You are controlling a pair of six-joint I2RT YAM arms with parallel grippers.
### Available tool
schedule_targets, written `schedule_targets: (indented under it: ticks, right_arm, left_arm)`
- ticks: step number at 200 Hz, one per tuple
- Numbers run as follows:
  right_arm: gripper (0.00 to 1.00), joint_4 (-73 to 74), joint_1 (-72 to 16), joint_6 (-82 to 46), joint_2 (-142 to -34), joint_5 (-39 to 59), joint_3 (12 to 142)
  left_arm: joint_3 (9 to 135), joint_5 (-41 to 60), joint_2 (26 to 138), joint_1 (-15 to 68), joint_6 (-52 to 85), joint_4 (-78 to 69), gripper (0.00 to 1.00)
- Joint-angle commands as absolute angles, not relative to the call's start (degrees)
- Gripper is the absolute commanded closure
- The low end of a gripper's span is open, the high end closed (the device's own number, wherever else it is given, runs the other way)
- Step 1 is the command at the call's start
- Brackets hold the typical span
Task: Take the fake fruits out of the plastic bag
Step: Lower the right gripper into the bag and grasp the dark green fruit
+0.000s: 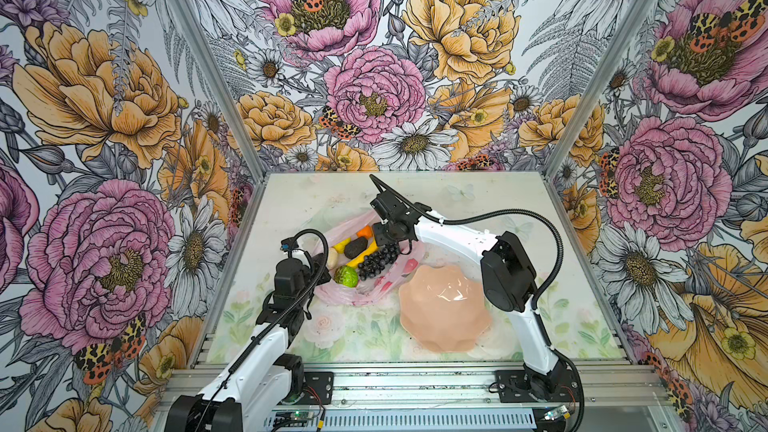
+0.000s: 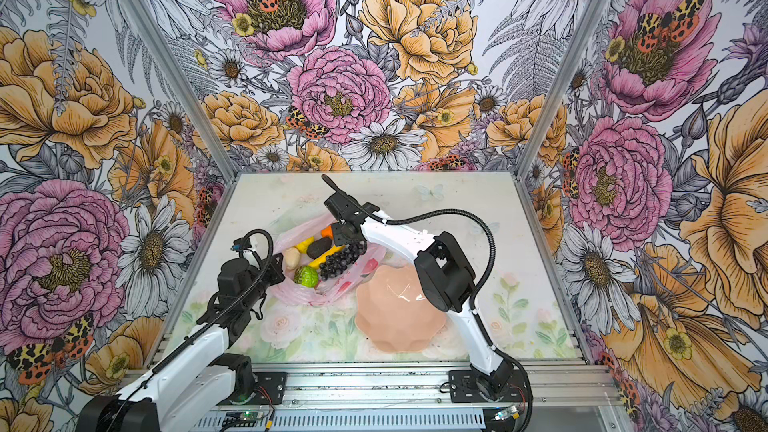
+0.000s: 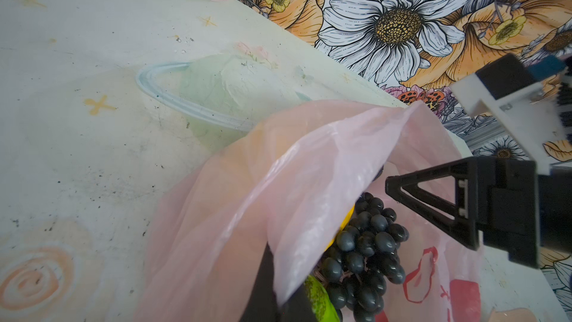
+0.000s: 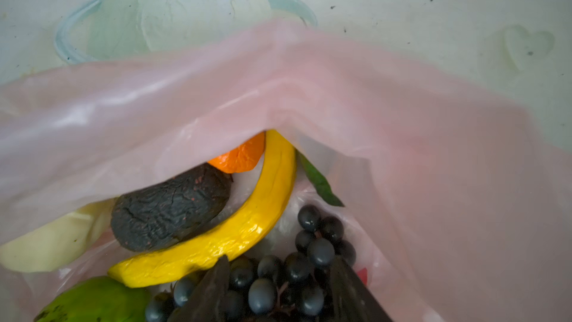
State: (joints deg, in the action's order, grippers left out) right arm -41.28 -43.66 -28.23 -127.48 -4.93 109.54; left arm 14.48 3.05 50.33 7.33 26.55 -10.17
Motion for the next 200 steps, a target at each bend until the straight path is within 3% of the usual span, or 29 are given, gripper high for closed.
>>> schedule_targets:
  ticks: [1,107,200]
  right_arm:
    - [0.46,-40.96,-42.46,-27.34,-129.59,-7.70,112.40]
    - [0.47,-40.89,-40.46,-25.97,-136.19,-6.25,119.96]
    - [0.37,-40.87,-40.78,-26.87,-139.53,-5.32,122.41]
  left_arm:
    - [13.76,2.49,49.39,6.92,25.48,-11.91,1.00]
    - [13.65,2.29,49.31,6.85,25.49,-12.04,1.00]
    - [13.69,2.49,49.48,6.86,25.58,-12.26,1.00]
